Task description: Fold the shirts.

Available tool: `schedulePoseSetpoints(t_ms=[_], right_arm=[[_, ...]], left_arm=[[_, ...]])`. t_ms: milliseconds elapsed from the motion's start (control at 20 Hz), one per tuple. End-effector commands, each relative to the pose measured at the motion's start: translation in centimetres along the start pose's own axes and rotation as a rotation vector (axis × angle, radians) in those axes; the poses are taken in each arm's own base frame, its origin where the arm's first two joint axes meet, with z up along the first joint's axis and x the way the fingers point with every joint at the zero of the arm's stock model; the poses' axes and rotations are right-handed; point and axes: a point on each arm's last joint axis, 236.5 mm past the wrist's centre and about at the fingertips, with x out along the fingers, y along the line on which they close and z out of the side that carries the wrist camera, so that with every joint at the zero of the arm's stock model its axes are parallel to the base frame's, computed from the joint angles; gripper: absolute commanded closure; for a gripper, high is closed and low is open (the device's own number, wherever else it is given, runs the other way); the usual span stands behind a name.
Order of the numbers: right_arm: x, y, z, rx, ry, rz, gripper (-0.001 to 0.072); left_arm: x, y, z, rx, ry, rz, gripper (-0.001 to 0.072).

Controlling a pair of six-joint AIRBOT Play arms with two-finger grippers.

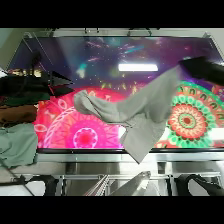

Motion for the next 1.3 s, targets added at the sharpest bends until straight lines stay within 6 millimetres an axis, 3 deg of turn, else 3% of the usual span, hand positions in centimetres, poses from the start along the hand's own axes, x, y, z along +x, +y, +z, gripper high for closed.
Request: schedulePoseSetpoints(t_ms=[0,150,300,450,700,850,1000,1050,1100,1150,1200,1250], right_arm=[[4.9,-7.1,-3.7,0.135,0.115,-0.068,0.0247],[1.8,-7.2,-3.9,0.207,0.172,-0.008,0.0247],[-2.0,-9.5,-7.1,0.307,0.286,-0.060,0.0247],[-2.9,-11.7,-11.6,0.428,0.344,-0.115,0.0247],[0.9,-12.5,-18.9,0.497,0.465,-0.131,0.0246],[4.7,-11.2,-20.9,0.497,0.486,-0.064,0.0247],[7.4,-10.1,-22.0,0.504,0.507,-0.019,0.0250],[7.8,-9.9,-22.0,0.495,0.516,-0.011,0.0254],[8.1,-9.5,-21.9,0.486,0.522,0.001,0.0396],[8.2,-9.2,-21.5,0.478,0.524,0.016,0.0599],[8.2,-8.4,-20.9,0.470,0.528,0.048,0.0637],[8.1,-7.8,-20.1,0.459,0.531,0.077,0.0700]], left_arm=[[-1.4,6.9,5.9,-0.103,-0.135,-0.019,-0.0007],[-5.5,6.5,7.8,-0.088,-0.133,-0.039,-0.0002],[-5.8,8.6,3.9,-0.159,-0.001,0.065,-0.0001],[-1.8,9.6,-0.4,-0.222,0.081,0.059,-0.0001],[7.2,12.0,-5.6,-0.305,0.242,0.075,-0.0001],[11.5,11.7,-6.6,-0.261,0.344,0.070,-0.0001],[14.3,11.4,-6.5,-0.238,0.412,0.078,0.0026],[14.9,11.1,-6.5,-0.228,0.432,0.070,0.0132],[15.3,10.8,-6.5,-0.218,0.449,0.063,0.0342],[15.4,10.2,-6.4,-0.205,0.463,0.048,0.0648],[15.3,9.5,-6.1,-0.189,0.469,0.029,0.0697],[15.2,8.3,-5.7,-0.174,0.472,-0.001,0.0698]])
